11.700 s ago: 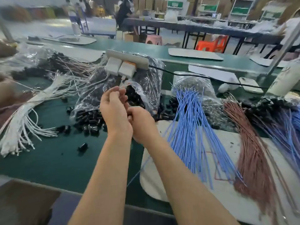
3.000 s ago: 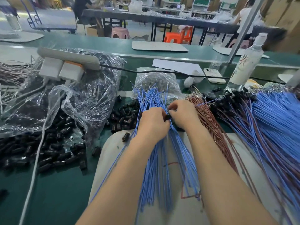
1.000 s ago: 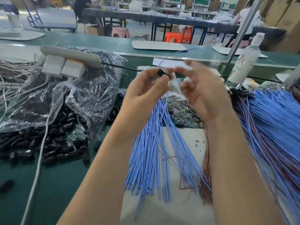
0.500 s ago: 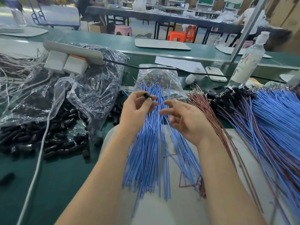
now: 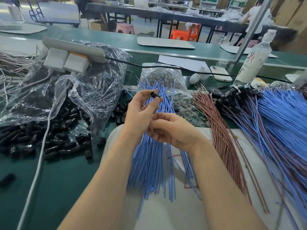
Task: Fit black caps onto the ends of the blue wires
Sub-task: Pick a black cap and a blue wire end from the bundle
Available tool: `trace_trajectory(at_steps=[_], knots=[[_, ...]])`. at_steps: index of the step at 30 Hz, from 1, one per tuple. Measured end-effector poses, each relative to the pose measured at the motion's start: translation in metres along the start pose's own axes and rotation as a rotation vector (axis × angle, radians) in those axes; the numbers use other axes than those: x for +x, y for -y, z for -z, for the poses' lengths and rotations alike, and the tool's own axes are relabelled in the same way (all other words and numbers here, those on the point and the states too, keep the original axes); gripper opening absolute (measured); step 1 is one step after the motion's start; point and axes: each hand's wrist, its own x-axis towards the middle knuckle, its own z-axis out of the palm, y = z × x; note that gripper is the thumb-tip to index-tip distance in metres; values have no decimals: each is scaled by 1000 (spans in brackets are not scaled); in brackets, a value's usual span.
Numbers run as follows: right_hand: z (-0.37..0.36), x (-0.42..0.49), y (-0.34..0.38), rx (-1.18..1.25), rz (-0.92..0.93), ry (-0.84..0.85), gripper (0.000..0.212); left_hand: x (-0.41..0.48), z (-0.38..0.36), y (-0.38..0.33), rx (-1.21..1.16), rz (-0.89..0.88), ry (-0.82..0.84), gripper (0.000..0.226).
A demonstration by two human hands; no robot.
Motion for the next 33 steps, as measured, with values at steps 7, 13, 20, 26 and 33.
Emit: trace_trajectory(at_steps=[7, 13, 20, 26, 33], knots=[[15, -17, 27, 104, 523, -460, 10, 2, 9, 5, 437, -154, -219, 15], [2, -2, 19, -41, 745, -755, 16, -1, 7, 14, 691, -201, -174, 16], [2, 5, 3, -187, 729, -889, 13, 0, 6, 15, 649, -184, -188, 19], [2, -1, 6, -294, 762, -909, 9, 0, 7, 15, 649, -174, -178, 16], [2, 0, 5, -364, 747, -904, 20, 0, 7, 16, 756, -238, -179, 14]])
